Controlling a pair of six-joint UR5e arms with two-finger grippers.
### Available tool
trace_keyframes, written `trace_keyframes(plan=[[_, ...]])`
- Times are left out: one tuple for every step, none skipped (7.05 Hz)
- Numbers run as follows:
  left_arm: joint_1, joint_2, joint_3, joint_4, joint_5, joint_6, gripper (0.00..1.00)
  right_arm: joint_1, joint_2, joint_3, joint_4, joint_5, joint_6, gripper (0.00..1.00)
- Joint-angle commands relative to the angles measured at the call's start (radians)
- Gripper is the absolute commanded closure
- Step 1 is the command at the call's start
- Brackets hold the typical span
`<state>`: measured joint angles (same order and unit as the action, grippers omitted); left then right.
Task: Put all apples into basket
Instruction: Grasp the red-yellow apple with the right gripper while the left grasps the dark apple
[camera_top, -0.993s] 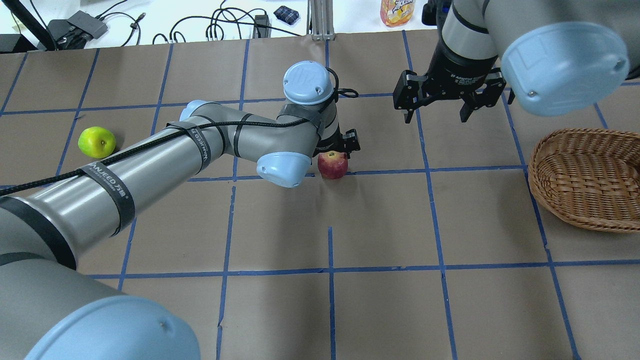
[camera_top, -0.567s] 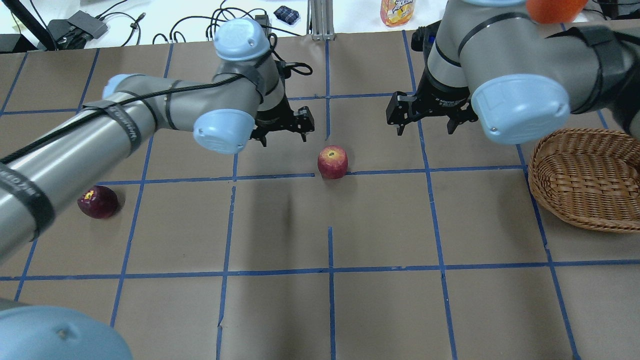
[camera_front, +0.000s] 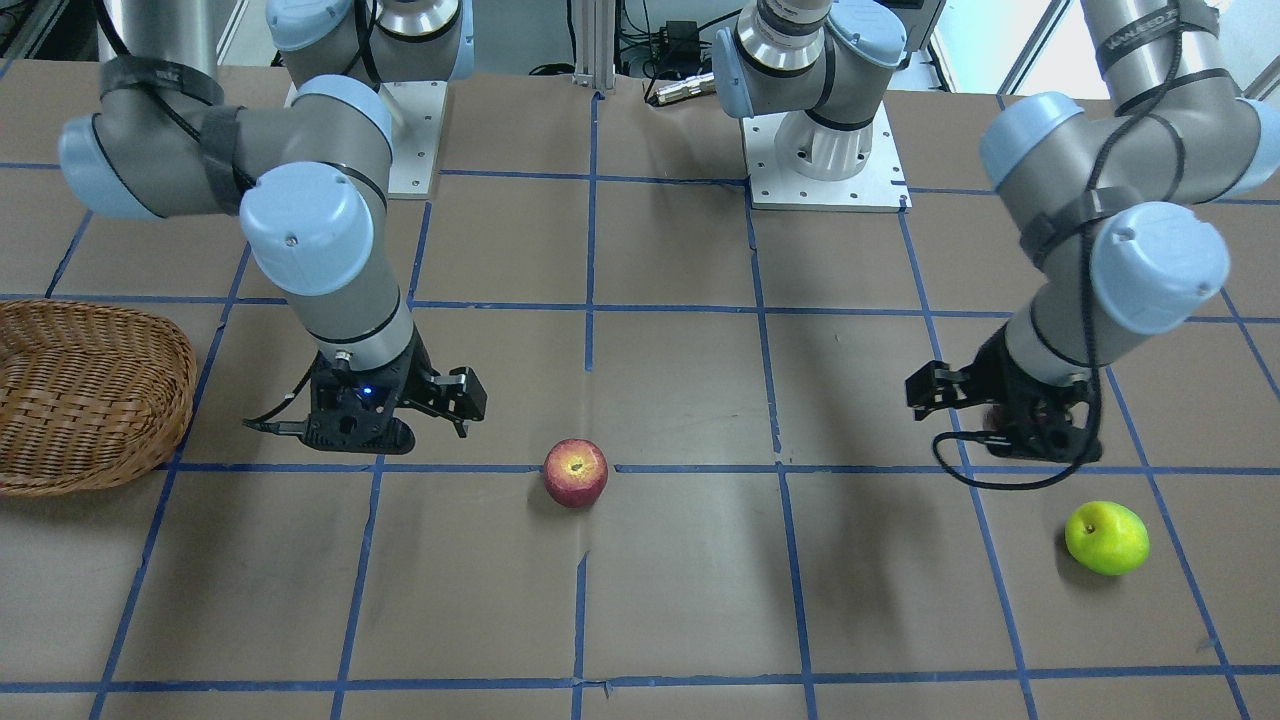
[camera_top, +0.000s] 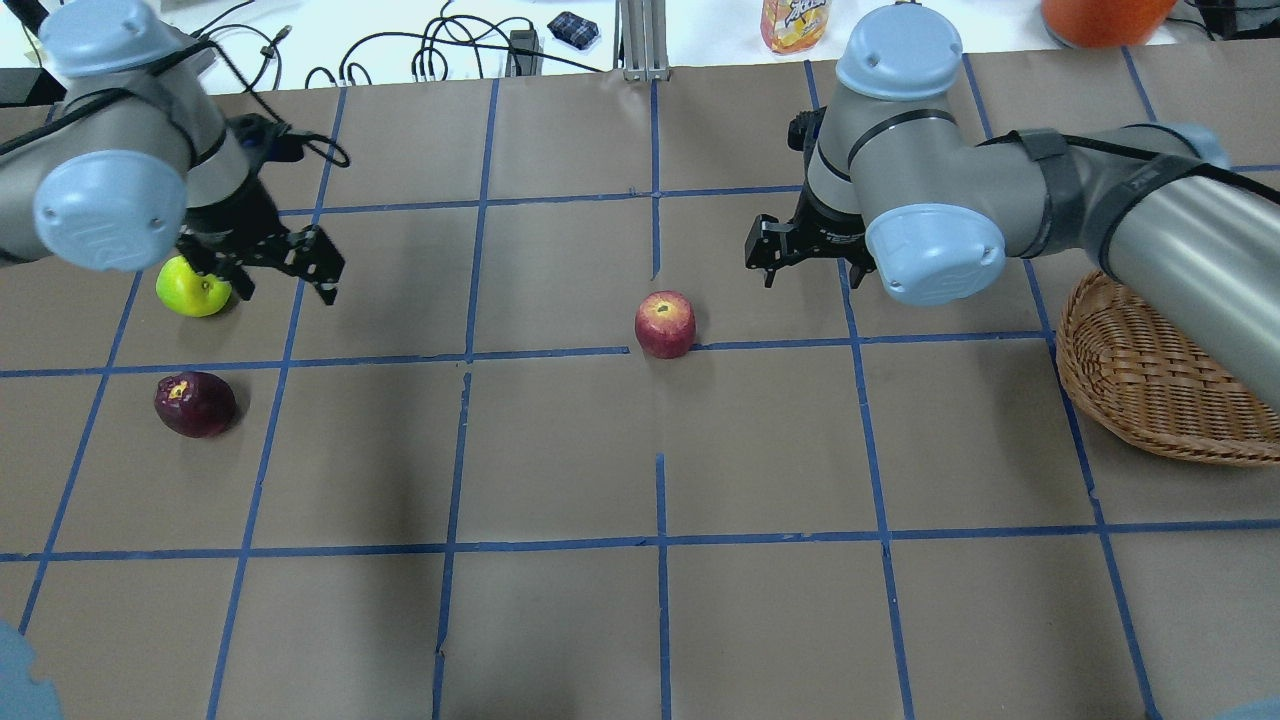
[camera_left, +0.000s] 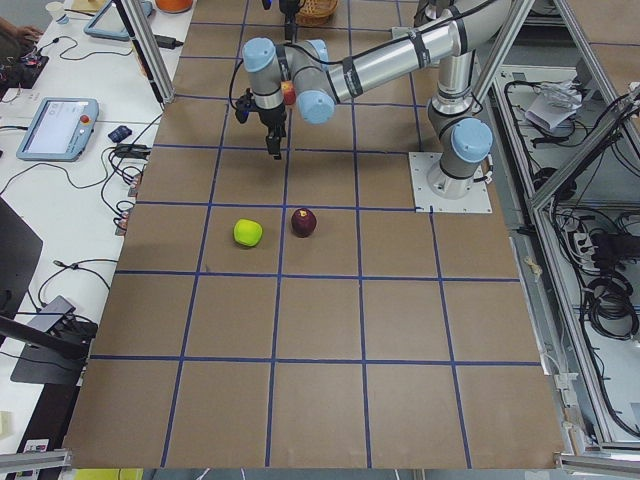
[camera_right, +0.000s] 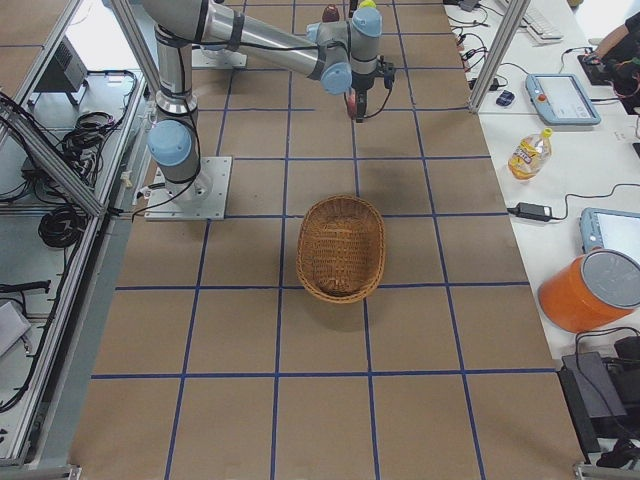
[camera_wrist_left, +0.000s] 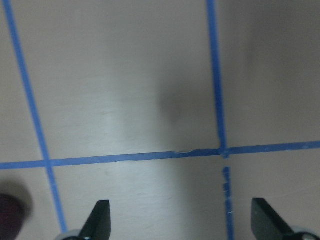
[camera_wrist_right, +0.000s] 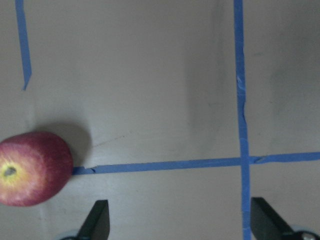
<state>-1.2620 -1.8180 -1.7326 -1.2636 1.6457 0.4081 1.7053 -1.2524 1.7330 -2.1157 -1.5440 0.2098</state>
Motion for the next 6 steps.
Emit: trace_keyframes(plan=[[0.255, -0.025, -0.071, 0.115, 0.009, 0.295, 0.0, 0.149, 0.137, -0.111, -0.075, -0.004, 0.15, 0.0], [0.304, -0.046, -0.082, 0.139, 0.003, 0.308, 0.0, 0.201, 0.196, -0.156, -0.075, 0.001, 0.227, 0.0], [0.312, -0.046, -0.097, 0.118, -0.001, 0.311, 0.0, 0.215, 0.221, -0.179, -0.072, -0.002, 0.235, 0.0], [0.314, -0.058, -0.175, 0.148, -0.006, 0.314, 0.0, 0.217, 0.232, -0.178, -0.07, -0.001, 0.232, 0.0], [0.309, -0.056, -0.2, 0.197, -0.029, 0.305, 0.0, 0.218, 0.25, -0.167, -0.069, -0.008, 0.218, 0.0], [0.308, -0.041, -0.199, 0.197, -0.047, 0.305, 0.0, 0.218, 0.275, -0.167, -0.073, -0.011, 0.218, 0.0]])
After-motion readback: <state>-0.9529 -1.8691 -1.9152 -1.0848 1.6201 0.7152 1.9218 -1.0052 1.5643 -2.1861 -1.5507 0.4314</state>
